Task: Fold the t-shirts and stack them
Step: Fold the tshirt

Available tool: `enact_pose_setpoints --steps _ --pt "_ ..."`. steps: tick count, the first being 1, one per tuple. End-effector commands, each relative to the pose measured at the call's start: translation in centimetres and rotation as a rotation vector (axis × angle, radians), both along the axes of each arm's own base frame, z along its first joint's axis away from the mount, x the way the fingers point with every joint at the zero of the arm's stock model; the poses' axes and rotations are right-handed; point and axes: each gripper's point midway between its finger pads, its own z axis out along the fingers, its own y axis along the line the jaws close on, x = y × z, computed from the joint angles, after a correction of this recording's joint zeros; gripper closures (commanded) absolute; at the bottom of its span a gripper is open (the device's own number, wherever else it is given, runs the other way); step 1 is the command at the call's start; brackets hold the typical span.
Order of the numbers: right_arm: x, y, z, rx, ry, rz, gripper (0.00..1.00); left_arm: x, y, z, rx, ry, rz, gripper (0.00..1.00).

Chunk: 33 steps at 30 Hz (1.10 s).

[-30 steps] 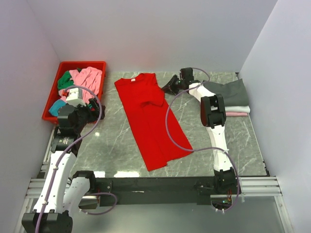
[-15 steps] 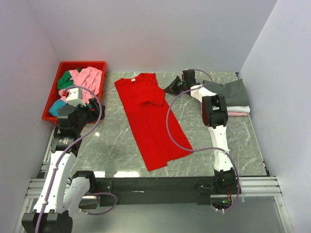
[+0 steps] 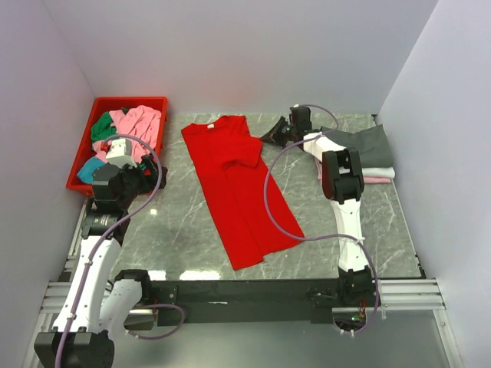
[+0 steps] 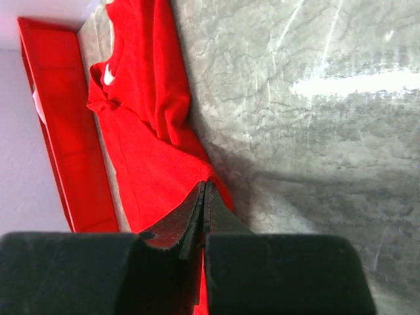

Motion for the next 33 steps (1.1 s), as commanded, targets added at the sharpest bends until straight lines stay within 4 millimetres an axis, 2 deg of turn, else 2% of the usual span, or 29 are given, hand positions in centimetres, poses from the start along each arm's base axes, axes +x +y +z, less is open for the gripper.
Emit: enact_pose_setpoints --steps 1,9,17,24,33 --pt "0.8 -0.2 5.1 -0.007 -0.134 0.004 0.97 0.3 -0.3 1.3 0.012 -0.042 -0.026 0.16" --pt "0.0 1.2 6.0 -0.047 -0.181 0.04 0.96 0.2 -0.4 1.3 0.01 -0.042 -0.034 0.16" --pt "0.0 1.8 6.5 -0.086 -0.212 0.055 0.95 0.2 -0.5 1.4 0.008 -0.047 -0.038 0.16" --pt "-1.0 3.2 7.2 -0.153 -0.273 0.094 0.95 0.1 -0.6 1.5 0.007 -0.05 -0.041 0.16" --pt "-2.6 5.3 7.2 -0.202 -0.304 0.141 0.94 0.0 -0.5 1.6 0.007 -0.054 -0.039 0.16"
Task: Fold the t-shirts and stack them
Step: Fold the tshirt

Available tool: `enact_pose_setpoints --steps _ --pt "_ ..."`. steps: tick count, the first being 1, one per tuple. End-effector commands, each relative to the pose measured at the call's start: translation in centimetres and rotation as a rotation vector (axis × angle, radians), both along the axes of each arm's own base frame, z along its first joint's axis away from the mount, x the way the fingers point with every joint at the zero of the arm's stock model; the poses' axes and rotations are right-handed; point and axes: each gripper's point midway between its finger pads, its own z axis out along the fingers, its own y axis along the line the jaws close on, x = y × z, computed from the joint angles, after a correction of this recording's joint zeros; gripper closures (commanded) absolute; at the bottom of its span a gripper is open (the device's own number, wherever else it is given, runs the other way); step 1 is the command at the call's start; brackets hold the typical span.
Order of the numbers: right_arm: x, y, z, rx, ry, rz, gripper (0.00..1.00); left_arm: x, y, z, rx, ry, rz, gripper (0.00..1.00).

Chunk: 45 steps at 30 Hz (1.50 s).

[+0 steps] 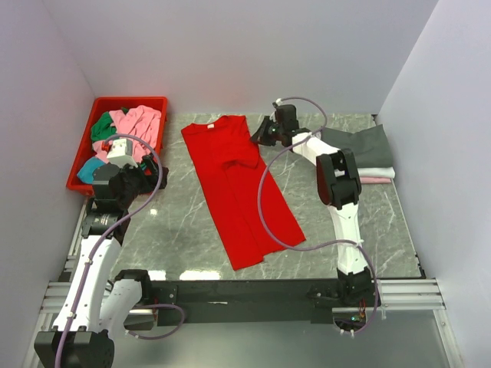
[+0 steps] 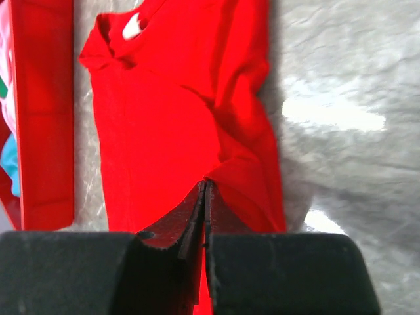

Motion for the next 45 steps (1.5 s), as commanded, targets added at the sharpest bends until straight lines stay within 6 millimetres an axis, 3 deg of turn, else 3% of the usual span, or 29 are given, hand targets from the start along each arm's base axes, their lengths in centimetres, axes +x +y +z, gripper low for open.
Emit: enact_pose_setpoints --steps 1,8,17,21,30,34,37,38,40,41,43,45 --pt "-0.4 1.0 4.5 -0.023 -0.116 0.023 0.94 0.0 -0.2 1.8 0.012 -0.062 -0.022 0.16" --pt "-2.1 3.4 3.5 -0.095 -0.123 0.068 0.89 -0.1 -0.2 2.0 0.014 -0.068 -0.021 0.16" --pt "-3.5 4.8 3.1 -0.27 -0.172 0.085 0.69 -0.2 -0.2 2.1 0.015 -0.074 -0.022 0.16" --pt "-4.7 5.9 3.9 -0.334 -0.213 0.113 0.64 -0.2 -0.2 2.2 0.015 -0.077 -0.024 0.16" --pt "-7.7 8.7 6.3 -0.393 -0.278 0.23 0.64 -0.3 -0.2 2.4 0.017 -0.084 -0.021 0.16" --pt "-7.1 7.7 8.1 -0.394 -0.316 0.242 0.66 -0.4 -0.2 2.4 0.017 -0.085 -0.021 0.16" --pt "-5.0 5.4 9.5 -0.351 -0.325 0.198 0.73 -0.3 -0.2 2.5 0.015 -0.087 -0.022 0.16" --pt "-4.5 4.9 8.7 -0.344 -0.298 0.192 0.82 -0.4 -0.2 2.5 0.015 -0.088 -0.024 0.16" --pt "-3.0 3.8 9.2 -0.32 -0.29 0.164 0.91 -0.4 -0.3 2.5 0.014 -0.088 -0.028 0.15" --pt "-2.7 3.6 8.0 -0.325 -0.263 0.165 0.96 -0.3 -0.3 2.6 0.014 -0.091 -0.027 0.16" --pt "-1.6 3.1 8.0 -0.323 -0.265 0.15 0.97 -0.3 -0.3 2.5 0.014 -0.088 -0.03 0.16" --pt "-1.1 3.1 6.0 -0.339 -0.234 0.149 0.97 -0.4 -0.4 2.5 0.013 -0.088 -0.031 0.16"
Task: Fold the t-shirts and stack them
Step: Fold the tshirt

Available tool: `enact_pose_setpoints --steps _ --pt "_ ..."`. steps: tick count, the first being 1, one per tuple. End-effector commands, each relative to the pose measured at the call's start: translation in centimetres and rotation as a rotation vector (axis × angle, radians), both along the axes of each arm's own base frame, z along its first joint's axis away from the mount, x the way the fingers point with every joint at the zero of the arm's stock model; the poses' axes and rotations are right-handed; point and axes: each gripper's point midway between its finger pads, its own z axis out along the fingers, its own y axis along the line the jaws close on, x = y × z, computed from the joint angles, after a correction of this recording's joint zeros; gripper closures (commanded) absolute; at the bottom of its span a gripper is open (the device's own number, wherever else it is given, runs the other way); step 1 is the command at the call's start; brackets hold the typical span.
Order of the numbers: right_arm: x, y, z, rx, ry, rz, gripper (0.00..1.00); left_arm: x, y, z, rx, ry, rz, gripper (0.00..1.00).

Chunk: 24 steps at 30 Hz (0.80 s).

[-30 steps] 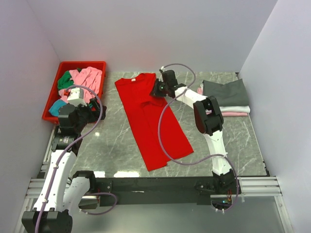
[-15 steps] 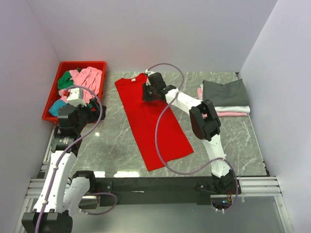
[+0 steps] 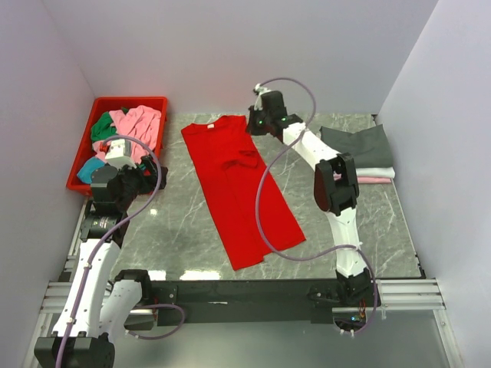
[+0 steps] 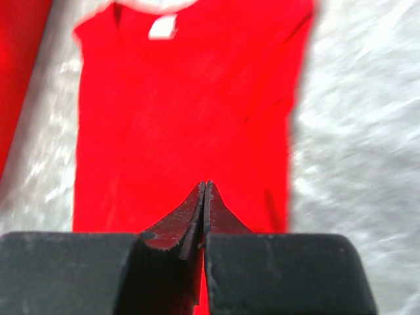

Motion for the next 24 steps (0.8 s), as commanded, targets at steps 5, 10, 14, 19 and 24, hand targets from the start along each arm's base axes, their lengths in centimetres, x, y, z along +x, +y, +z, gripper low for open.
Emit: enact_pose_setpoints --steps 5,10,14,19,24 --pt "1.9 0.9 -2.6 0.003 0.023 -0.018 0.97 0.1 -0.4 1.5 0.011 -0.052 -0.032 0.16" --pt "2.2 1.6 -5.1 0.003 0.068 -0.02 0.97 0.2 -0.5 1.4 0.01 -0.049 -0.038 0.16" --pt "1.4 2.7 -5.3 0.007 0.097 0.009 0.97 0.2 -0.5 1.3 0.01 -0.046 -0.04 0.16" --pt "-0.4 3.5 -6.2 -0.005 0.134 0.04 0.97 0.1 -0.5 1.5 0.01 -0.053 -0.038 0.16" --pt "-0.7 3.5 -4.1 0.013 0.101 0.048 0.97 0.0 -0.4 1.6 0.01 -0.056 -0.033 0.16"
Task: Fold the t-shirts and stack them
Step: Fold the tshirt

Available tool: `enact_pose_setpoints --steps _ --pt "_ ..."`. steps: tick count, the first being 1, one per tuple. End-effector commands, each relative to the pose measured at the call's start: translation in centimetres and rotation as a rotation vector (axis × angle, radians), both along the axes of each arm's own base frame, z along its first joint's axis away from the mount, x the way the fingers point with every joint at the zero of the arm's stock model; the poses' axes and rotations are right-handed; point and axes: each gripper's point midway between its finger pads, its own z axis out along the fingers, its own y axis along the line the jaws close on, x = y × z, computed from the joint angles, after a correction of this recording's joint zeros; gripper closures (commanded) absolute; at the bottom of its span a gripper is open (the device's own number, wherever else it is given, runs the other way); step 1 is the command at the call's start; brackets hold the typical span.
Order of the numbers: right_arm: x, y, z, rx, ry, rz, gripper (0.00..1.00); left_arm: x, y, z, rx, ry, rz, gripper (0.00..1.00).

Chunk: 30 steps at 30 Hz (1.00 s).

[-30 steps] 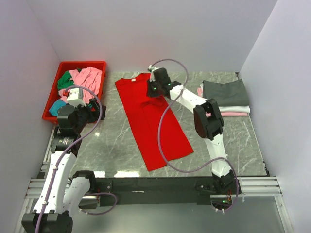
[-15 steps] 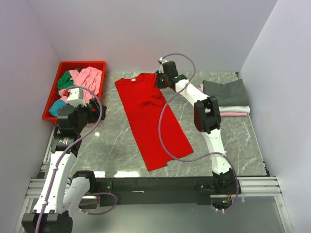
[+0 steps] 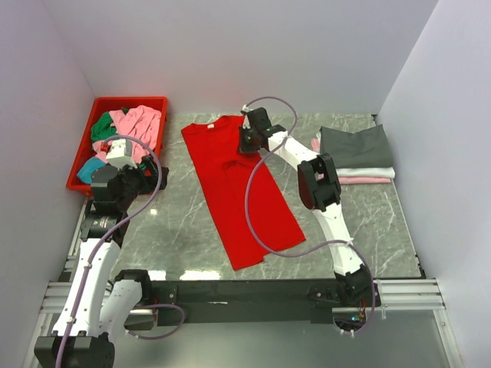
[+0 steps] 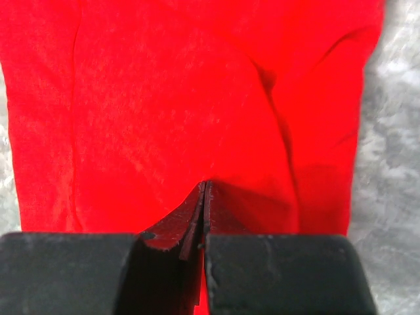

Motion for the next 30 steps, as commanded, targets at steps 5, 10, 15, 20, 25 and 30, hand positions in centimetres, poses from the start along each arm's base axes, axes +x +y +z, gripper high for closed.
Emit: enact_pose_setpoints --steps 5,10,15,20,25,30 --pt "-0.7 0.3 14.3 0.095 -0.226 0.094 0.96 0.2 -0.8 2.2 -0.005 -0.084 -0.05 0.09" --pt "-8.3 -1.8 22.5 0.107 -0.413 0.546 0.75 0.0 -5.3 0.5 -0.109 -0.013 -0.305 0.04" --pt "-16.0 -7.5 21.3 0.057 -0.509 0.763 0.51 -3.0 -13.2 -2.0 -0.102 0.11 -0.61 0.19" --pt "-22.0 -12.5 20.9 -0.029 -0.816 0.769 0.0 -10.9 -21.7 -4.0 0.067 0.019 -0.944 0.15" --pt "-32.8 -15.8 13.4 -0.086 -0.737 1.259 0.09 -17.9 -25.1 -8.8 0.232 0.024 -1.044 0.15" --pt "-36.2 -18.4 8.2 -0.213 -0.72 1.412 0.14 -22.3 -27.8 -14.5 0.478 0.144 -1.069 0.28"
